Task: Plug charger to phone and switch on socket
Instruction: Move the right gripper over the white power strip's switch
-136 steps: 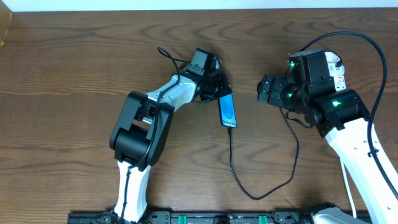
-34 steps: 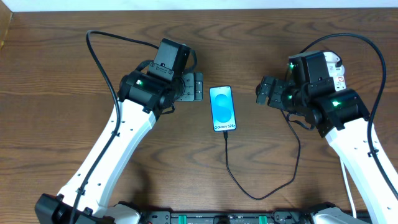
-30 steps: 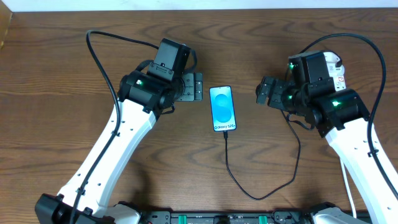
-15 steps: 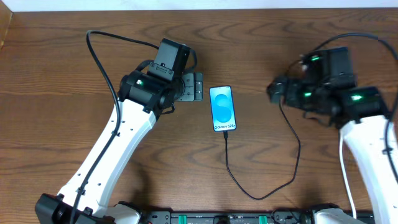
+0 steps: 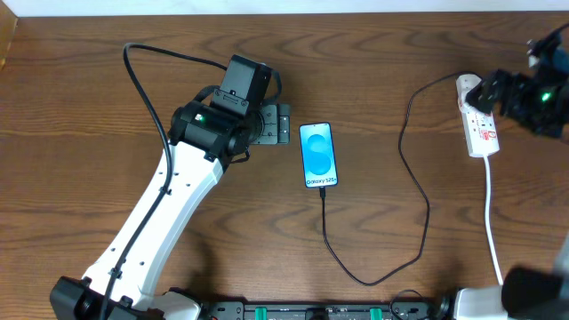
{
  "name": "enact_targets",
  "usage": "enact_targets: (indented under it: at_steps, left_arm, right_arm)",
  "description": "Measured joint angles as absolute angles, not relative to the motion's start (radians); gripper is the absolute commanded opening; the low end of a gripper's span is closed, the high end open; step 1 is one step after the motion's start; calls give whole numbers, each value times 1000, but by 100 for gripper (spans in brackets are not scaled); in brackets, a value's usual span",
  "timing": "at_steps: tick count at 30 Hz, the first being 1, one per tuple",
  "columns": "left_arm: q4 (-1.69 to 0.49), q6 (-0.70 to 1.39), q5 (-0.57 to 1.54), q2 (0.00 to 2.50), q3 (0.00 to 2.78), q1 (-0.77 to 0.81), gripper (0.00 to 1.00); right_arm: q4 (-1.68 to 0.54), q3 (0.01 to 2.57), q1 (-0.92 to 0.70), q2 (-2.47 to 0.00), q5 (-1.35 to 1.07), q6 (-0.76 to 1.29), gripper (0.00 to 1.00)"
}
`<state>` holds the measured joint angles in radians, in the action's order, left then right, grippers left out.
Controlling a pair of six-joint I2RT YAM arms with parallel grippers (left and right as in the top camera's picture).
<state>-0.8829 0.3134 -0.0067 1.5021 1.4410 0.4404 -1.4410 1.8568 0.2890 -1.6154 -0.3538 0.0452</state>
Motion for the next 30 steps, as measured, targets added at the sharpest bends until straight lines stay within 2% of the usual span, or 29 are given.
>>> enact_targets:
  at_steps: [6,15,30]
  left_arm:
    - [-883,313,-7,1502,1441,440,90]
    - [-884,313,-7,1502,1441,440,90]
    - [-884,313,-7,1502,1441,440,90]
  right_arm:
    - [-1455,2027,364,-1828,-359,-25,99]
    - [-1403,2043,405,-2051,-375,-149,99]
    - [-1337,2043,405,-2136,-392,-341,99]
